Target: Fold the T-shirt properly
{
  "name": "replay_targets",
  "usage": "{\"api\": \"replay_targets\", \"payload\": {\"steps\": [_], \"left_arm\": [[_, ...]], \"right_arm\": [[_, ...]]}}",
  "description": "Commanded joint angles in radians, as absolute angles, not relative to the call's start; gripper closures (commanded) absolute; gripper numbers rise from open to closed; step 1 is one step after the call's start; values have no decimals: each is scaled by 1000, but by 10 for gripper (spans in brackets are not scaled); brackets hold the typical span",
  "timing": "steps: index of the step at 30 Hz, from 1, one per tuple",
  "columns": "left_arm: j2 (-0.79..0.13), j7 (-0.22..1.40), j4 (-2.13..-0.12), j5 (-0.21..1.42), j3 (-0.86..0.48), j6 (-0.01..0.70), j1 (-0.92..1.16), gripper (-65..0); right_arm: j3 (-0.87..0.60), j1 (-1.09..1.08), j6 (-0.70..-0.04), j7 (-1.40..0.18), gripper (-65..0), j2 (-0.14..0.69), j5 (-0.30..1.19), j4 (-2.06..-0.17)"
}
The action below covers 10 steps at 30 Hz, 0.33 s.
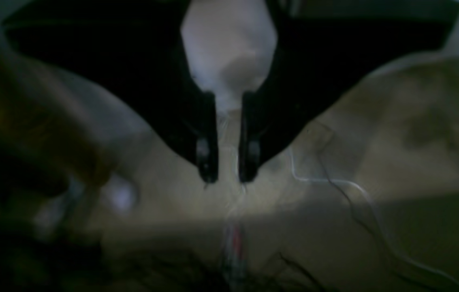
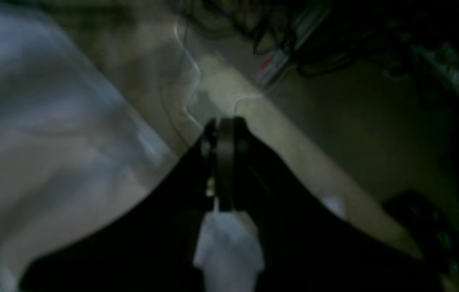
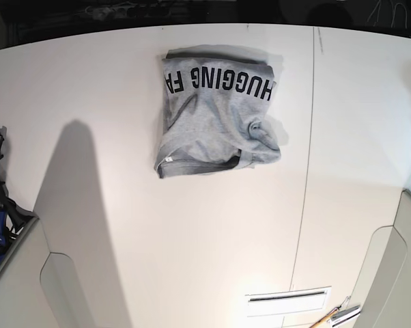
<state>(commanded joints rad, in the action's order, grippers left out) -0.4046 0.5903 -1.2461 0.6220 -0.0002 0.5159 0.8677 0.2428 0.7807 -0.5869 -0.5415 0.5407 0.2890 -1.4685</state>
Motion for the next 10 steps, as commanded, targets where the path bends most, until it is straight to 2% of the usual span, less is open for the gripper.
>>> {"api": "replay_targets", "payload": {"steps": [5, 8, 10], "left_arm": [[-390, 524, -929, 554, 234, 504, 639, -98], [-357, 508, -815, 500, 307, 413, 532, -98], [-331, 509, -762, 480, 320, 377, 478, -84]], "right_arm": [[335, 626, -587, -542, 0, 488, 182, -1184], [375, 522, -588, -542, 0, 466, 157, -1045], [399, 460, -587, -542, 0, 458, 157, -976]]}}
